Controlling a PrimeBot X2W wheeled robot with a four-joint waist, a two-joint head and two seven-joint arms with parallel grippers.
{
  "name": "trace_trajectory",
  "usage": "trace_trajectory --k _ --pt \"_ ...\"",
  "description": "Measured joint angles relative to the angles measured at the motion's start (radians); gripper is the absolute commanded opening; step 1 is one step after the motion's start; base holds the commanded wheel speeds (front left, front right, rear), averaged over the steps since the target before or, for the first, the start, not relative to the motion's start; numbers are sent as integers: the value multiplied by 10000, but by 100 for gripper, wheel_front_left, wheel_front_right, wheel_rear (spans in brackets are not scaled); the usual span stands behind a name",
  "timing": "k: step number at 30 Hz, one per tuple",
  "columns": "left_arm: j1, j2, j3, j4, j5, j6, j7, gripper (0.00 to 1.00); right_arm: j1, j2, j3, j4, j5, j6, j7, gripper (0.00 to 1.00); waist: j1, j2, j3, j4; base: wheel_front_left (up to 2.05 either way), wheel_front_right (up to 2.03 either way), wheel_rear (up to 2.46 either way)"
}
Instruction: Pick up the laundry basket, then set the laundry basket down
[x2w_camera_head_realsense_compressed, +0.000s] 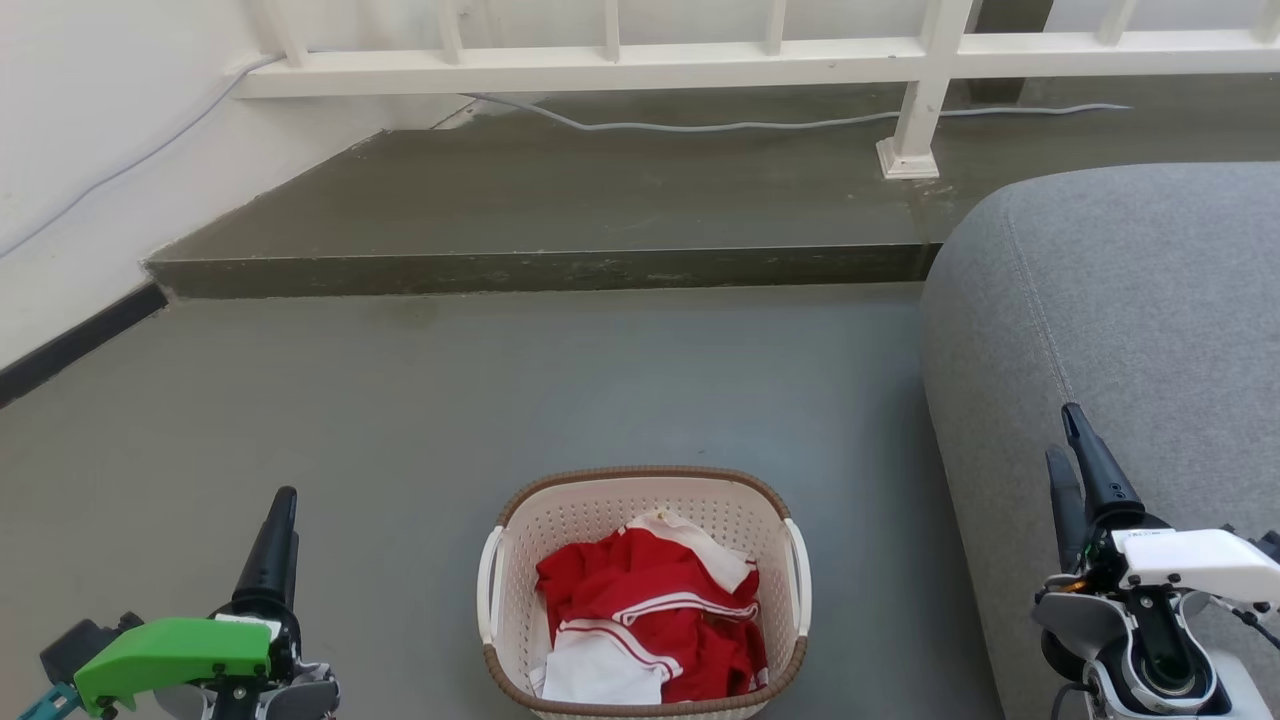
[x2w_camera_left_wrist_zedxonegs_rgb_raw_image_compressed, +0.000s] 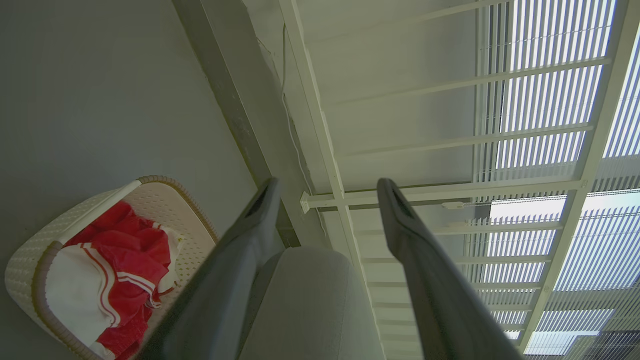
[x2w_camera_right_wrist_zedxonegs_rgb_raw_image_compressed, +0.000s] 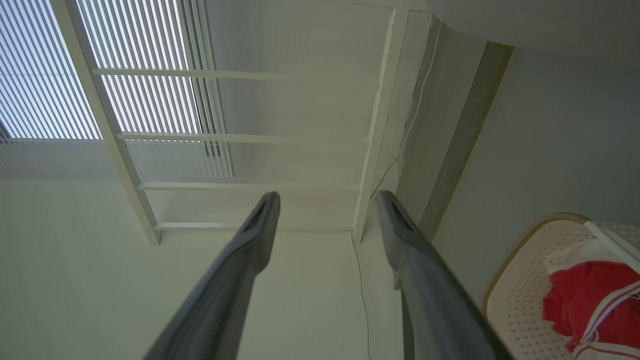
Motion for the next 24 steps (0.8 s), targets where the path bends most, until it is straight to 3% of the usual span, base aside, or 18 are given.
trace_trajectory --k 13,24 --pt "-260 548 -878 -347 1825 0 -531 100 -184 -424 940 -345 -1501 4 -491 100 0 0 16 -14 0 0 0" --pt "-453 794 -1279 -721 4171 -2 -918 100 -361 -876 1459 -437 -3939 6 -901 100 0 0 6 -31 0 0 0"
